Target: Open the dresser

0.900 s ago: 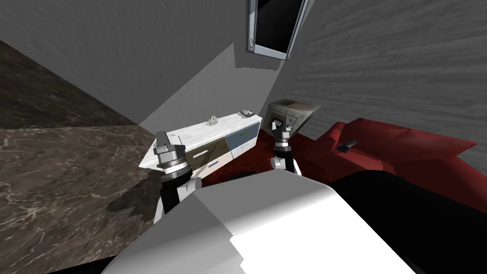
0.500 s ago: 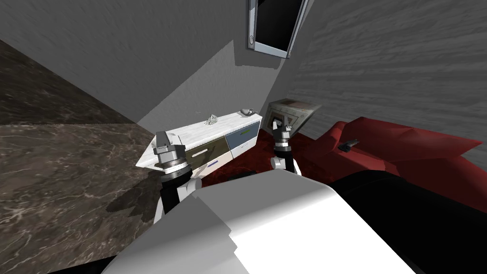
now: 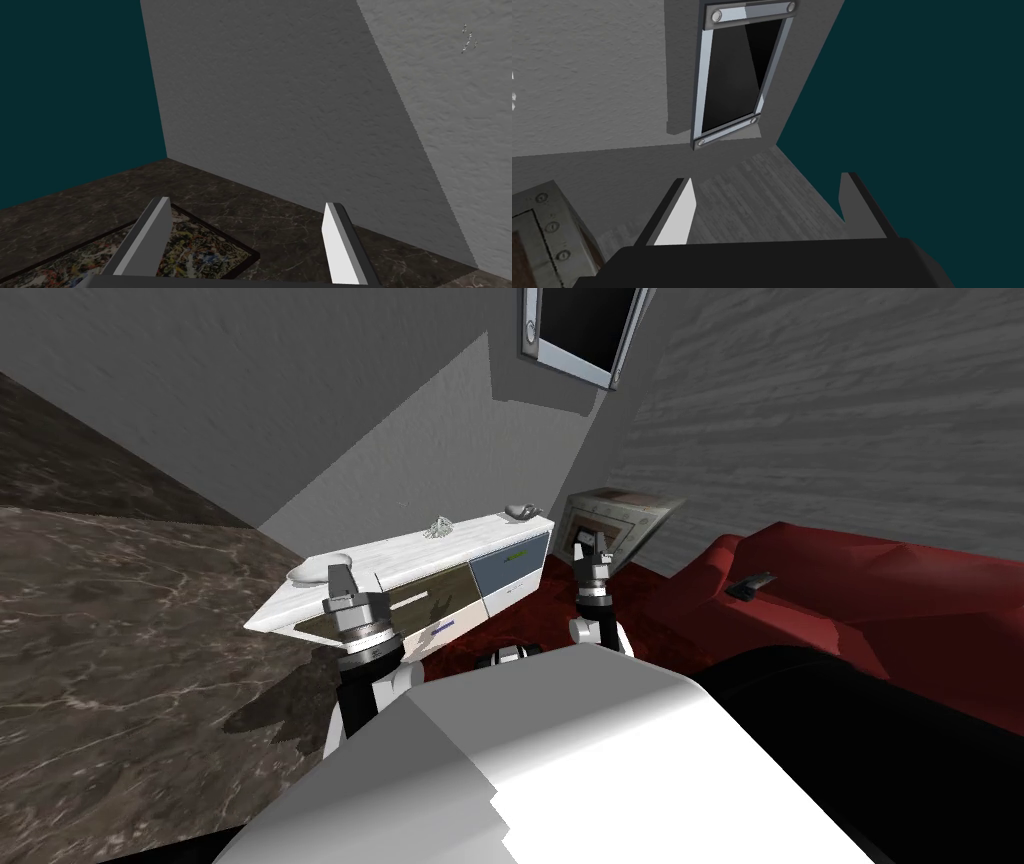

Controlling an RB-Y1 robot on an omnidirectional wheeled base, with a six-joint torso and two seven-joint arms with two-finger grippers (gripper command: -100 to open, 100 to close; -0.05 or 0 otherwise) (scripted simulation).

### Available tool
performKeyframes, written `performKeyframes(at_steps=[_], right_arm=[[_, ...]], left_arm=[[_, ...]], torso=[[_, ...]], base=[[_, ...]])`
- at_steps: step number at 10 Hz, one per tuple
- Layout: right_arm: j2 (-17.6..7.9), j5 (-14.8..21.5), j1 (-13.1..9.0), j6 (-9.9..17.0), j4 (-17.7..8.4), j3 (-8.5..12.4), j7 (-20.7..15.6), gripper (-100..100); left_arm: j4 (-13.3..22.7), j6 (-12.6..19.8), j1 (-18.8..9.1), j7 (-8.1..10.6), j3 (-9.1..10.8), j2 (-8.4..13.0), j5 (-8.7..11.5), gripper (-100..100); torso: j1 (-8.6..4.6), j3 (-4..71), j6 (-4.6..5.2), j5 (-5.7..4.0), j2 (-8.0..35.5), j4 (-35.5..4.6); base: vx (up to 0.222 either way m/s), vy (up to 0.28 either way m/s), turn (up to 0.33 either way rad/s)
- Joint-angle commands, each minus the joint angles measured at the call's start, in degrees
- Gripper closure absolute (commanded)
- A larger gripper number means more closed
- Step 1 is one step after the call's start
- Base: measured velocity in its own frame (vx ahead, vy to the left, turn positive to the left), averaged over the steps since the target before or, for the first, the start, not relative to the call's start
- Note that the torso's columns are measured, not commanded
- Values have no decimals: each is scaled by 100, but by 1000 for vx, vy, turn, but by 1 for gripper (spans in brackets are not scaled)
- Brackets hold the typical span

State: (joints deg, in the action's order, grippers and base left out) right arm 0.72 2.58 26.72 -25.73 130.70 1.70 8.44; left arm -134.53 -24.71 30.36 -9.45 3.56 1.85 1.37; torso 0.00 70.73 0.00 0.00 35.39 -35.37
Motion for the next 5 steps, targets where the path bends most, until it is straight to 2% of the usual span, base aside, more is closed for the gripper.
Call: performKeyframes(at_steps=[1,2,3,5], right_arm=[[0,0,0,0,0,0,0,0],[1,0,1,0,-2,0,0,0],[1,0,2,1,-3,-1,0,0],[2,0,2,0,-2,-1,0,0]], left_arm=[[125,-23,-23,-2,11,211,-1,-100],[206,-38,-38,-4,18,295,-1,-100],[414,-75,-78,-7,36,429,-2,-100],[672,-122,-126,-12,58,511,-3,-100]], torso=[[0,846,0,0,423,-423],[-11,1245,0,-2,609,-610],[-16,1364,0,-5,651,-663],[-21,1394,0,-6,672,-684]], base=[[31,-40,9],[75,-71,14],[100,-116,19],[118,-150,20]])
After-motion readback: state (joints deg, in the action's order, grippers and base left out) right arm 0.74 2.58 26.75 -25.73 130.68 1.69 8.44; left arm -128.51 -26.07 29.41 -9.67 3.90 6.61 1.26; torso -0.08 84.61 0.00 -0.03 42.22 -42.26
